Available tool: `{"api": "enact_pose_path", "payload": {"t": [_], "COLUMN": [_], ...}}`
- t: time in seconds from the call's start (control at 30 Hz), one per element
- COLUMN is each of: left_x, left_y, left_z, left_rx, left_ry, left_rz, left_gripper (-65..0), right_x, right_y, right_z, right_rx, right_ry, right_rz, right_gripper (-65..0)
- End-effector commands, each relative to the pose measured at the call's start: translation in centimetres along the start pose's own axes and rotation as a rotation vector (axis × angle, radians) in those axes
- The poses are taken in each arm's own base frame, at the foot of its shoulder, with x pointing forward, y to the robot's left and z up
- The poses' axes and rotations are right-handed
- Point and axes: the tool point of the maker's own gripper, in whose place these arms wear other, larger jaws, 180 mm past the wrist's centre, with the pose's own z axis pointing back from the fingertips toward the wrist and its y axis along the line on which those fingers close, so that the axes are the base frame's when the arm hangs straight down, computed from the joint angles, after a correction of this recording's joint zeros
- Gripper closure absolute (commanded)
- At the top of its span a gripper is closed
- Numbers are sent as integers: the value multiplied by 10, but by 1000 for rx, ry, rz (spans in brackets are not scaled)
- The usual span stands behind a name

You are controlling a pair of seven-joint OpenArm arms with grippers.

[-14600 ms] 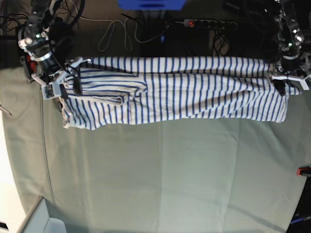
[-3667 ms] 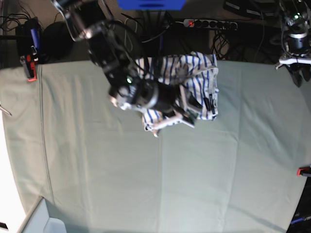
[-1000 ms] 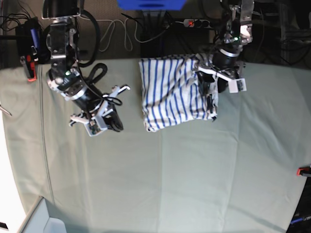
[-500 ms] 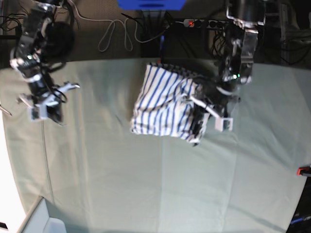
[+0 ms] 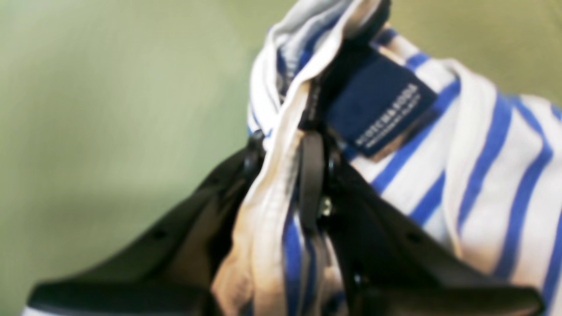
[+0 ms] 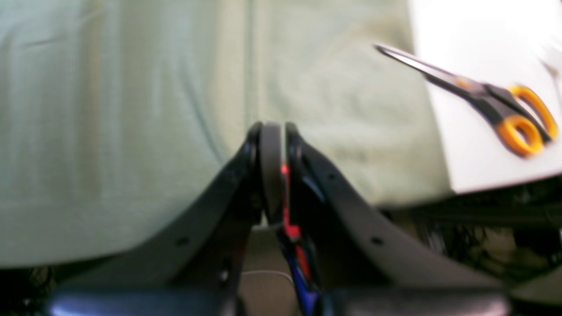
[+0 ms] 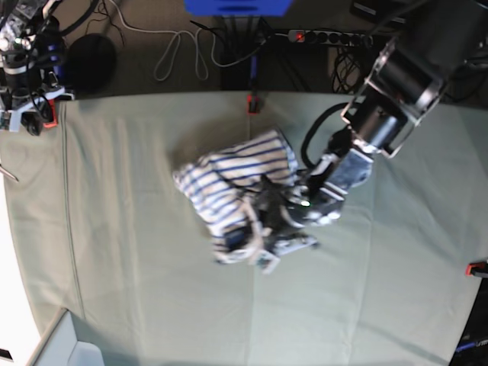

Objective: Layout the t-shirt on the table in an organized manner, then fold the t-shirt properly
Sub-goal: 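Press and straighten the folded bundle with the right gripper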

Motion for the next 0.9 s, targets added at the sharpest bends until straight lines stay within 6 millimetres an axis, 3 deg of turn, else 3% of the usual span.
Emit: {"api": "enact_pose_path", "payload": {"t": [0.0,0.13,0.23,0.5,0.67,0.87], "left_x": [32,53,55,49,58,62], "left_y": [-11,-48,-62,-52,-22,-15], "left_z": [-4,-14,-19,-22,-18,-17], "left_rx": [-38,-121,-153,-132,-65,-46], "left_ry": [-84,-180,-191,-172,-194,-206], "left_rz": [-34,-179,-240,-230,-145,-115], "left_gripper": [-1,-1,-1,-1,-1,-5], "right_x": [12,6,2,1,1,2], "right_y": [-1,-2,-1,1,1,6], "right_z": [3,8,10,10,10,8], "right_rx": [16,9,-4,1,2,14], "right_ry": [-49,-44,-40,-34,-34,-37], "right_rz": [8,-25,-48,-47,-47,-45], "right_gripper": [0,0,0,0,0,0]}}
